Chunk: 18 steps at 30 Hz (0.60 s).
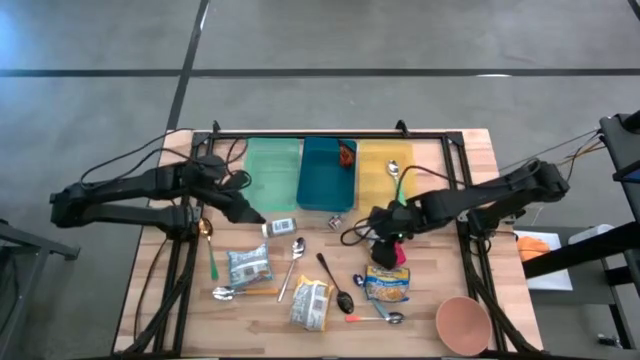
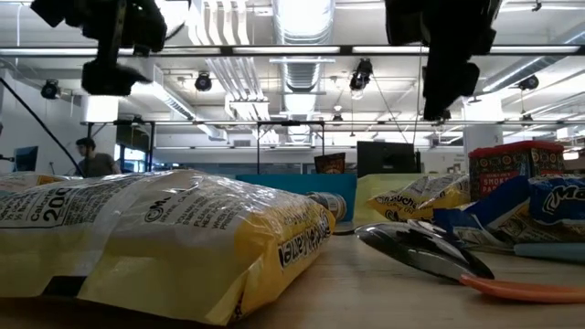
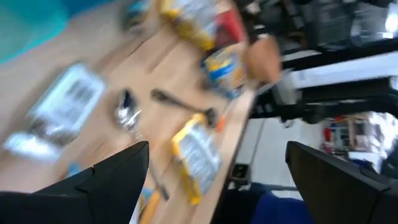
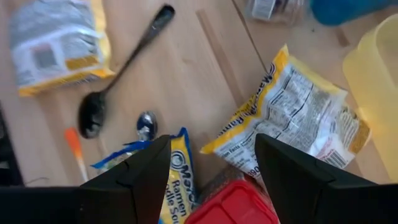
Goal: Pick & Place Food Item
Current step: Put the light blue noodle pack into the green bin
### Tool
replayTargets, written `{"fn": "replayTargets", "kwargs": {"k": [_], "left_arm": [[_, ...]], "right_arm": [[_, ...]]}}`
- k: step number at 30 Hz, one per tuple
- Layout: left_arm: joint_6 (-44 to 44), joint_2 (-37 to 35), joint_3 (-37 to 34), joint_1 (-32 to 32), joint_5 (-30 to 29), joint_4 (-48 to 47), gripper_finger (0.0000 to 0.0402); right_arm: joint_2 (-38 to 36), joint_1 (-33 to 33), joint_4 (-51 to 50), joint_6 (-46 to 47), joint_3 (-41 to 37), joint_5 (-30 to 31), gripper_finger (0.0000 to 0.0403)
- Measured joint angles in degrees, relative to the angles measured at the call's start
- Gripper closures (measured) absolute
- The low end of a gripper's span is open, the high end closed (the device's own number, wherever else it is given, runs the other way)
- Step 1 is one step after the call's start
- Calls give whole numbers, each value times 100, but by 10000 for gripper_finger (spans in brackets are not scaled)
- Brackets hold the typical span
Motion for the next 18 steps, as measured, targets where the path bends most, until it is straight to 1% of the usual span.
{"fn": "replayTargets", "kwargs": {"k": [5, 11, 15, 18], "left_arm": [[-40, 333, -2, 0, -5, -860, 17], [-262, 761, -2, -6, -7, -1771, 17], [-438, 1024, -2, -17, -7, -2385, 17], [-444, 1189, -2, -20, -87, -2674, 17]], "right_arm": [[212, 7, -4, -9, 0, -3, 172], [170, 7, -8, -38, 0, 17, 172], [98, 5, -6, -37, 0, 161, 172], [98, 7, -6, -52, 0, 190, 172]]}}
